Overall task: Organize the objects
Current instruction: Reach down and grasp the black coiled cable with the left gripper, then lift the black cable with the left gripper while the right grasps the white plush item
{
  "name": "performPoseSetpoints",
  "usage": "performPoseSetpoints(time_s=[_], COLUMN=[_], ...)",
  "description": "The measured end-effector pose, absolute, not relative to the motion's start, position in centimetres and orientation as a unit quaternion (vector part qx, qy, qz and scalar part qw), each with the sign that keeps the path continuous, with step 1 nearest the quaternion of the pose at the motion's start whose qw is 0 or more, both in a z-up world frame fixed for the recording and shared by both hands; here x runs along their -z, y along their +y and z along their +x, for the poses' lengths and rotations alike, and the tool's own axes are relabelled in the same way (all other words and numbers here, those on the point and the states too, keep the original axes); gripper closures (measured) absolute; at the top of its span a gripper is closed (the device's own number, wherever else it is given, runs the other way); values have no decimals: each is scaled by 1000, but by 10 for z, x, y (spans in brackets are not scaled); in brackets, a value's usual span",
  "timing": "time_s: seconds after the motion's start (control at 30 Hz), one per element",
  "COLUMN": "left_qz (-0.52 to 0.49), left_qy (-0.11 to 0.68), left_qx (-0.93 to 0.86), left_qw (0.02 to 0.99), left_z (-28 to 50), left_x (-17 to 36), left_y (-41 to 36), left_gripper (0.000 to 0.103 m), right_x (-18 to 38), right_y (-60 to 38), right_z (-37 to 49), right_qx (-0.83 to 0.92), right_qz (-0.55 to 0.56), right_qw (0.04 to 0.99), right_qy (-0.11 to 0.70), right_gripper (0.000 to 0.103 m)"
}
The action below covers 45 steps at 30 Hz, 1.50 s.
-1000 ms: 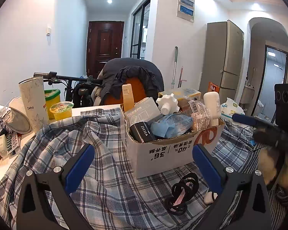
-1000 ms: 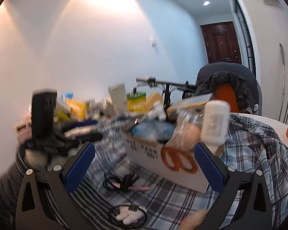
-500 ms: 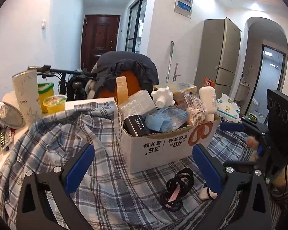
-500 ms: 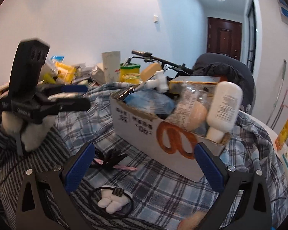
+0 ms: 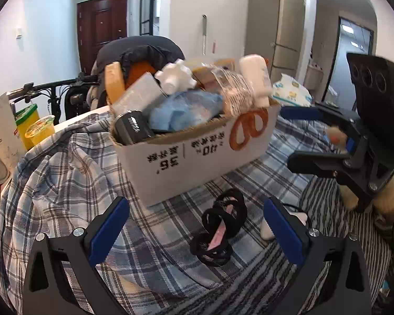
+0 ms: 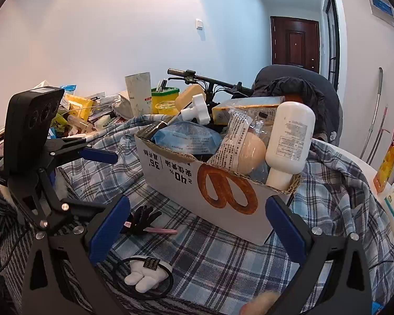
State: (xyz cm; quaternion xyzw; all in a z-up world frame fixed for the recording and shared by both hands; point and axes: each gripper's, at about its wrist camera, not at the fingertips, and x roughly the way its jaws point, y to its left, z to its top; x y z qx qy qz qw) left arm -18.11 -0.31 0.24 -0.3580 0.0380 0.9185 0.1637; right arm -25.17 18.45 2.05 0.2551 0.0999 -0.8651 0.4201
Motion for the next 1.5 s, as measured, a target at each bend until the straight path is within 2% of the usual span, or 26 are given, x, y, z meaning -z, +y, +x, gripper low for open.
performPoseSetpoints(time_s=[0.03, 0.13, 0.2, 0.5, 0.57, 0.6, 0.7, 0.93, 1.23, 1.37, 1.5], left_qz=[-364, -394, -413, -442, -444, -447, -449, -428, -351, -303, -290], left_qy=[43, 58, 64, 123, 136, 137, 138, 130, 35, -3, -8], left_qx=[-915, -901, -892, -868, -865, -864, -860, -872, -908, -924, -928], left_qw=[167, 171, 172, 192, 188, 189, 198, 197, 225, 233, 232], left_z=[-182, -189, -193, -193, -193, -194, -195, -192, -184, -178, -169], left_x=[0, 9, 16, 32, 34, 35, 36, 29, -4, -24, -30], left_y=[-1, 5, 9, 32, 36, 37, 38, 33, -4, -21, -19], left_gripper=[4, 35, 48, 50, 55, 63, 73, 88, 91, 91, 91], right_x=[-21, -22, -22, -20, -20, -20, -20, -22, -30, -26, -9], right_y=[185, 187, 188, 185, 186, 186, 186, 189, 195, 193, 183], right_z=[-252, -253, -254, -254, -255, -255, -255, -253, -252, -250, -247], right_qx=[865, 867, 867, 867, 867, 867, 867, 868, 854, 815, 765], right_qz=[255, 257, 258, 263, 263, 264, 265, 259, 265, 301, 359], right_qw=[419, 417, 417, 412, 411, 410, 410, 413, 440, 488, 526], right_qy=[100, 96, 92, 100, 99, 99, 98, 94, 78, 78, 100], right_gripper=[0, 0, 0, 0, 0, 0, 0, 0, 0, 0, 0])
